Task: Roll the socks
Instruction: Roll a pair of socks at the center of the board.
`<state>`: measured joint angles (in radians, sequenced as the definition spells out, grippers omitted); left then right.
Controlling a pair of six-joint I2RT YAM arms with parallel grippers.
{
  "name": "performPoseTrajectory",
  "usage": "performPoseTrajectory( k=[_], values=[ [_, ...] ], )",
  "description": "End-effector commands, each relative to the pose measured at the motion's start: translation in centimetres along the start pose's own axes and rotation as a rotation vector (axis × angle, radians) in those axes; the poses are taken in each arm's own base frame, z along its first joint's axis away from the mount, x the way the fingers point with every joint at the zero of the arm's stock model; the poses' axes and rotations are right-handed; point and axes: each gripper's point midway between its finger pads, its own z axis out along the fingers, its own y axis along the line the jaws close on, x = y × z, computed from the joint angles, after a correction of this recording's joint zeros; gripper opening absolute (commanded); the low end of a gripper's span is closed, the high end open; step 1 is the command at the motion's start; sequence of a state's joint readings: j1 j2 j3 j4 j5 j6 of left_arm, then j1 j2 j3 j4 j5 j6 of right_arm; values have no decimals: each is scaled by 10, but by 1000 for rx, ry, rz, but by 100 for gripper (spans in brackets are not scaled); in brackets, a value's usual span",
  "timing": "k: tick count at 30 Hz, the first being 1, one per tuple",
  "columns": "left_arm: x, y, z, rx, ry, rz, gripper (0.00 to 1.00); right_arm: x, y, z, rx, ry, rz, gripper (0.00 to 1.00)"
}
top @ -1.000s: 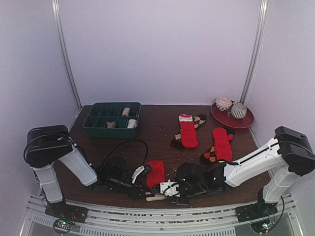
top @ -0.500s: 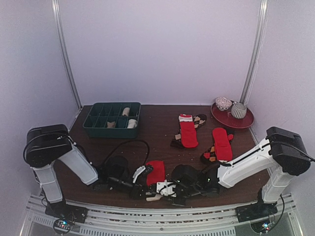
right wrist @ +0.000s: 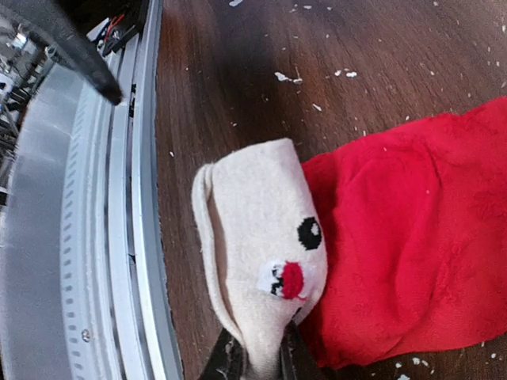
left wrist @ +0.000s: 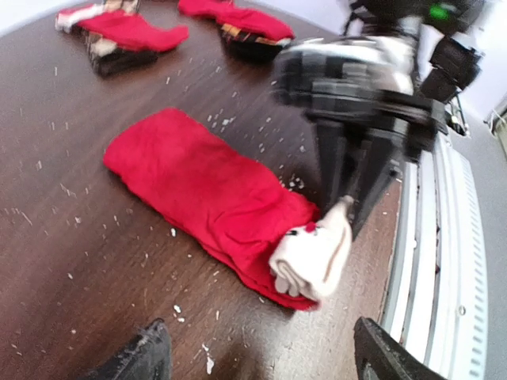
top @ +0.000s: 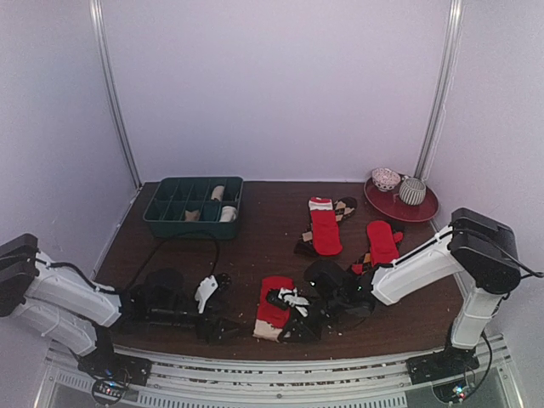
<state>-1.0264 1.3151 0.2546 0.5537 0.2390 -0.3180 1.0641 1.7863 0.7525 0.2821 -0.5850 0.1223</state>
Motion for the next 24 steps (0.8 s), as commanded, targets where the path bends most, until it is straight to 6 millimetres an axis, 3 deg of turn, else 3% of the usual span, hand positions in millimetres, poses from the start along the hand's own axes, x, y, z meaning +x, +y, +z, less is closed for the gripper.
performPoseTrajectory(
  k=[1,9,14,18,24],
  values=[
    [-43,-13,-11,-6,-219,226,79,66,0,0,-136,248,381,8],
    [-49,-43,27,176,-221,353,79,78,-9,-1,-156,307,505,8],
    [-32,-49,45,247,-170,359,78,79,-16,0,-141,320,500,8],
    [-19,-60,50,305,-128,346,72,77,-20,2,-136,326,497,8],
    [5,-55,63,280,-35,294,66,77,-24,3,-131,325,498,8]
  ],
)
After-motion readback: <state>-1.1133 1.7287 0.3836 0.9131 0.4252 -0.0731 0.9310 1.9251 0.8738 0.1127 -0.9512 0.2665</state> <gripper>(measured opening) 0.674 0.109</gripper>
